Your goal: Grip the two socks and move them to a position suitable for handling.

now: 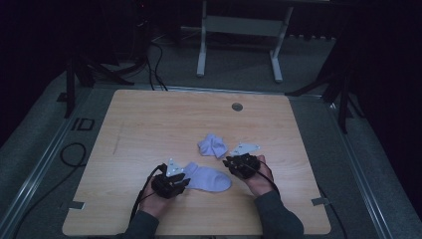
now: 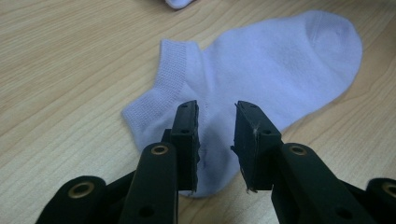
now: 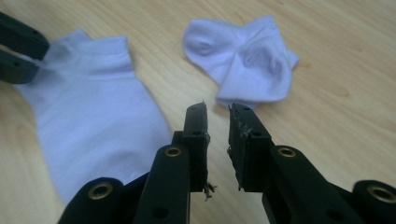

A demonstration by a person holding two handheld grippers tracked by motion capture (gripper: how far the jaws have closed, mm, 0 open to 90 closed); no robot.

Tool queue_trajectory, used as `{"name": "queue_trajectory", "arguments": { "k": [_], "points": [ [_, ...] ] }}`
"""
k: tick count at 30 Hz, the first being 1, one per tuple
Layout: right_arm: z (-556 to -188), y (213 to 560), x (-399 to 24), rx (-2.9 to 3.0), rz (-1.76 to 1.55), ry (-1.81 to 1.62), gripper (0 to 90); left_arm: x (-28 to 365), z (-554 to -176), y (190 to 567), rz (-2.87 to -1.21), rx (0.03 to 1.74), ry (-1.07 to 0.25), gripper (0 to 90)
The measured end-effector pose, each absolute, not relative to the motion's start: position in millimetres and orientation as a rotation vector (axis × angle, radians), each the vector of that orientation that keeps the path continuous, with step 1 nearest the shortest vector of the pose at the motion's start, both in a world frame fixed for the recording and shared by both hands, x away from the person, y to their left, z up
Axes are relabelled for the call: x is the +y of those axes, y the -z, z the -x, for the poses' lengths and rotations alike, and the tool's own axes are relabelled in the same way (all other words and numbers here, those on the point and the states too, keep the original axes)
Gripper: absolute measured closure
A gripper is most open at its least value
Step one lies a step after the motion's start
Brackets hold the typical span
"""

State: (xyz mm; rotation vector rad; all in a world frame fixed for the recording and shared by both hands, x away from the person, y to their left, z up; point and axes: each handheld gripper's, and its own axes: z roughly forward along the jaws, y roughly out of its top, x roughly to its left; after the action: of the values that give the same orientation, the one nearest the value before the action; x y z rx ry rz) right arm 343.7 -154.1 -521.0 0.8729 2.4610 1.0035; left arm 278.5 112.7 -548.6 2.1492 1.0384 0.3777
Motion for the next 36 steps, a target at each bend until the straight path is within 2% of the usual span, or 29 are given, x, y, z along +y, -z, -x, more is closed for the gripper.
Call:
{"name": "queue_trajectory", "arguments": {
  "k": [6,13,29,36],
  "points": [
    [-351.0,522.7,-141.9,2.450,-0.850,-0.969,77.2,112.7,-279.9,548.9,-2.145,1.041,-0.372,69.3],
    [-365.5,523.8,-132.4,2.448,-0.869,-0.978,82.5,111.3,-280.1,549.2,-2.147,1.036,-0.366,69.2],
    [-397.5,524.0,-118.6,2.401,-0.943,-0.993,82.6,112.6,-280.9,549.4,-2.146,1.037,-0.367,69.7],
    [-412.8,538.9,-116.7,2.428,-1.003,-0.931,83.6,114.2,-281.0,548.5,-2.142,1.040,-0.369,69.7]
  ]
}}
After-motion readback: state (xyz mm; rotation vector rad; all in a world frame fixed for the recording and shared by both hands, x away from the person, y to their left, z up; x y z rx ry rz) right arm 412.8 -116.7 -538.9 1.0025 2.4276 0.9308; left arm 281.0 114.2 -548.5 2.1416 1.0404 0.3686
